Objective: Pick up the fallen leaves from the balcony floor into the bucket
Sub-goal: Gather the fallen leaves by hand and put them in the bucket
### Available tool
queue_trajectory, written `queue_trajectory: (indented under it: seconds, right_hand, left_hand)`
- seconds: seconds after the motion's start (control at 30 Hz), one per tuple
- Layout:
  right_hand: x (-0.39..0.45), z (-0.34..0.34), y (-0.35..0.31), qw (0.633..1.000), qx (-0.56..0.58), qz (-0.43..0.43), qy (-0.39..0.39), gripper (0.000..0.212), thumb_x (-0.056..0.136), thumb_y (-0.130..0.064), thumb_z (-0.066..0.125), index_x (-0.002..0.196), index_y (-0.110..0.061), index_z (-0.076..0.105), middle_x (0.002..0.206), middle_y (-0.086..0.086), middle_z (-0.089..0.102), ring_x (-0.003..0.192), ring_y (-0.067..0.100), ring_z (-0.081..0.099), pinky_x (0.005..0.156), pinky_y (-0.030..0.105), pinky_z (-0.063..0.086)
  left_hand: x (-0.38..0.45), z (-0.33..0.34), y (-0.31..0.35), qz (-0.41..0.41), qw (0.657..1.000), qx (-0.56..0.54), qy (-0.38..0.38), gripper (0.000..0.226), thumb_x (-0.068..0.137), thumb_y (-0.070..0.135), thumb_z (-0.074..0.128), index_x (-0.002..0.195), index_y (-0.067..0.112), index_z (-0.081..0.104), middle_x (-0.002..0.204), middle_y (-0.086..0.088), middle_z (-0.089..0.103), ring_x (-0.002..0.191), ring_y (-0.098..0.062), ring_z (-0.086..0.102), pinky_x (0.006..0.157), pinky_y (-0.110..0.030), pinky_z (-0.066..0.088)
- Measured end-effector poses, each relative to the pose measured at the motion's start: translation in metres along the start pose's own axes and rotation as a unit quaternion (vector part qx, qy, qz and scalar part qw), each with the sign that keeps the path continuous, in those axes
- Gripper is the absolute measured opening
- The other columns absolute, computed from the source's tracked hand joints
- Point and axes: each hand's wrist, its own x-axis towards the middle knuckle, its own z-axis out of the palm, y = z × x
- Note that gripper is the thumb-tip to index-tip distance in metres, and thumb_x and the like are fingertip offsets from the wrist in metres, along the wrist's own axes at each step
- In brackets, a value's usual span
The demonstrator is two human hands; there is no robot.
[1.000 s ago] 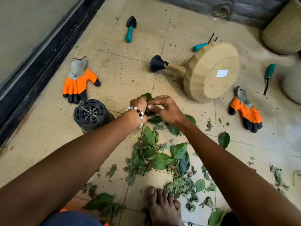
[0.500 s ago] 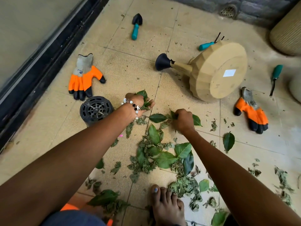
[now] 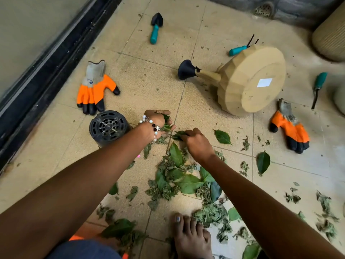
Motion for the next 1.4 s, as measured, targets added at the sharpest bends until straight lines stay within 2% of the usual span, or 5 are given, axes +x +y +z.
queue_trajectory:
  seconds: [0.37, 0.67, 0.8, 1.17, 1.4]
  right_hand:
    - [0.004, -0.04, 0.021, 0.735, 0.611, 0.245, 0.164, 0.016, 0.076, 0.007, 0.074, 0.083, -0.008, 0.072, 0.082, 0.009, 0.073, 0.072, 0.017, 0.069, 0.069, 0.026, 0.057]
    - [-0.021, -0.045, 0.02, 0.874, 0.442, 0.128, 0.156, 0.015, 0.085, -0.011, 0.07, 0.099, -0.009, 0.075, 0.093, 0.0, 0.075, 0.083, 0.01, 0.07, 0.078, 0.027, 0.057]
    - [-0.046, -0.047, 0.063, 0.744, 0.575, 0.277, 0.2, 0.027, 0.091, -0.026, 0.065, 0.11, -0.008, 0.071, 0.108, 0.006, 0.072, 0.091, 0.012, 0.067, 0.078, 0.025, 0.055]
    - [-0.048, -0.001, 0.099, 0.951, 0.122, 0.285, -0.004, 0.065, 0.096, -0.038, 0.052, 0.152, -0.028, 0.02, 0.155, 0.021, 0.02, 0.144, 0.037, 0.016, 0.119, 0.053, 0.01]
    - [-0.054, -0.002, 0.089, 0.979, 0.078, 0.183, 0.053, 0.028, 0.094, -0.003, 0.052, 0.117, -0.008, 0.068, 0.114, 0.012, 0.066, 0.098, 0.027, 0.064, 0.085, 0.033, 0.054]
  left_hand:
    - [-0.003, 0.03, -0.012, -0.074, 0.994, 0.044, -0.062, 0.053, 0.084, 0.061, 0.06, 0.101, 0.011, 0.061, 0.095, -0.011, 0.062, 0.078, -0.024, 0.06, 0.054, -0.034, 0.053]
    - [-0.011, 0.074, -0.032, -0.098, 0.992, 0.047, -0.07, 0.048, 0.09, 0.051, 0.059, 0.109, 0.007, 0.058, 0.101, -0.014, 0.063, 0.08, -0.03, 0.063, 0.06, -0.043, 0.055]
    - [-0.006, 0.078, -0.033, -0.059, 0.996, -0.018, -0.064, 0.033, 0.093, 0.033, 0.062, 0.085, 0.002, 0.051, 0.074, -0.014, 0.053, 0.04, -0.019, 0.049, 0.042, -0.023, 0.046]
    - [0.015, 0.085, -0.046, -0.035, 0.993, 0.095, -0.056, 0.045, 0.09, 0.048, 0.062, 0.097, 0.006, 0.051, 0.08, -0.011, 0.048, 0.043, -0.013, 0.037, 0.041, -0.019, 0.025]
    - [0.01, 0.091, -0.042, -0.057, 0.985, 0.138, -0.081, 0.051, 0.085, 0.063, 0.058, 0.079, 0.014, 0.043, 0.067, -0.004, 0.042, 0.033, -0.011, 0.032, 0.033, -0.015, 0.023]
